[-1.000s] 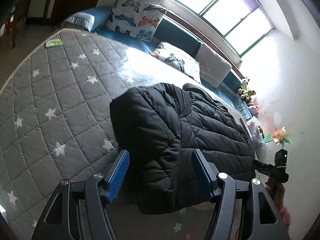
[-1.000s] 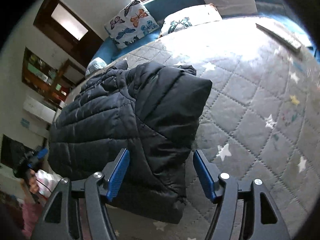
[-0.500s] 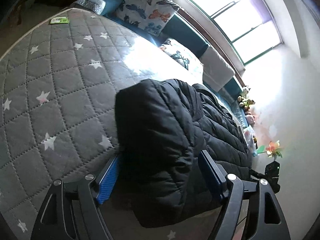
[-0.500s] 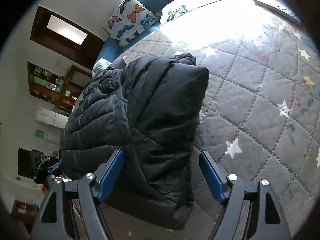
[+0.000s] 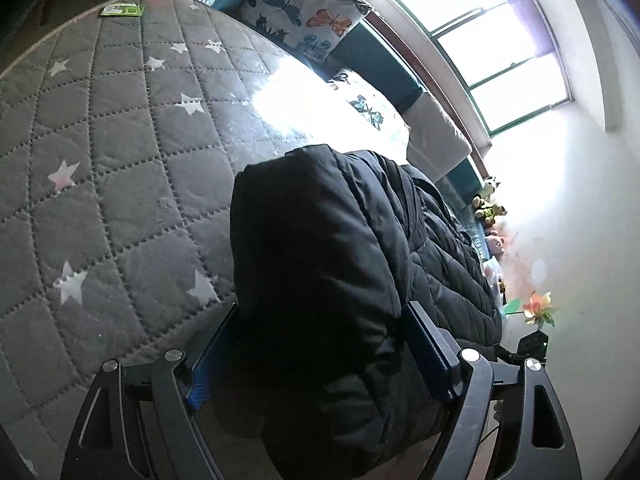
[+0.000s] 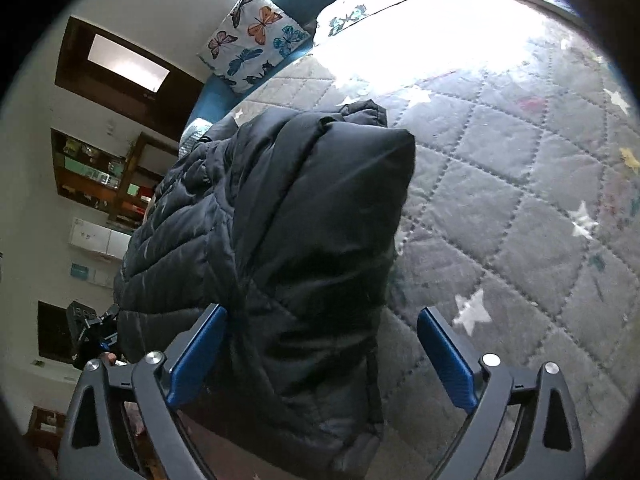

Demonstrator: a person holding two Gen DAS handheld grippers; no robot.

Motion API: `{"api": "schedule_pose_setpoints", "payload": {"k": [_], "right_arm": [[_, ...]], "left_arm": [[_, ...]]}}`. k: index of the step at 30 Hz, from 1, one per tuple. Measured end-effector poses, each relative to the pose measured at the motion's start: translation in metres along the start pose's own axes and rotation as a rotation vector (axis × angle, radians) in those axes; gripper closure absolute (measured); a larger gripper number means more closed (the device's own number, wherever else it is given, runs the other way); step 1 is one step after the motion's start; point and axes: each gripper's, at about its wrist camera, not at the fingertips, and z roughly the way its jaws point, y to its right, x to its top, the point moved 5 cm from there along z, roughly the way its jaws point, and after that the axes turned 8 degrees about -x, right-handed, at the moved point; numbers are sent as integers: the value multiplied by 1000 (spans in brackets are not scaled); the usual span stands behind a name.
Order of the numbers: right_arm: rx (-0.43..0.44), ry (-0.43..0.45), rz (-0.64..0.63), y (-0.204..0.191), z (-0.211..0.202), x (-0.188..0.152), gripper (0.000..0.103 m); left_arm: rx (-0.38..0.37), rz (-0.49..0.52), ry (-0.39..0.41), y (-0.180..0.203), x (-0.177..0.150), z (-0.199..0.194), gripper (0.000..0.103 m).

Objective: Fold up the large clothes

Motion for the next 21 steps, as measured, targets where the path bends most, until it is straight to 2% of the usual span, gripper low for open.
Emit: {"api": "schedule_pose_setpoints", "payload": {"k": [4, 8, 15, 21], "right_arm": [[47, -18, 17, 2, 12, 4, 0], [55, 1, -24, -5, 17, 10, 0], [53, -59, -90, -15, 22, 14, 0], [45, -78, -106, -13, 20, 10, 0]], "left_arm": [[-12, -20, 4, -6, 6, 9, 4], [-57, -73, -24, -15, 10, 25, 0], [-90, -104, -66, -19, 20, 54, 0], [-117, -96, -101, -13, 32, 76, 0]]}}
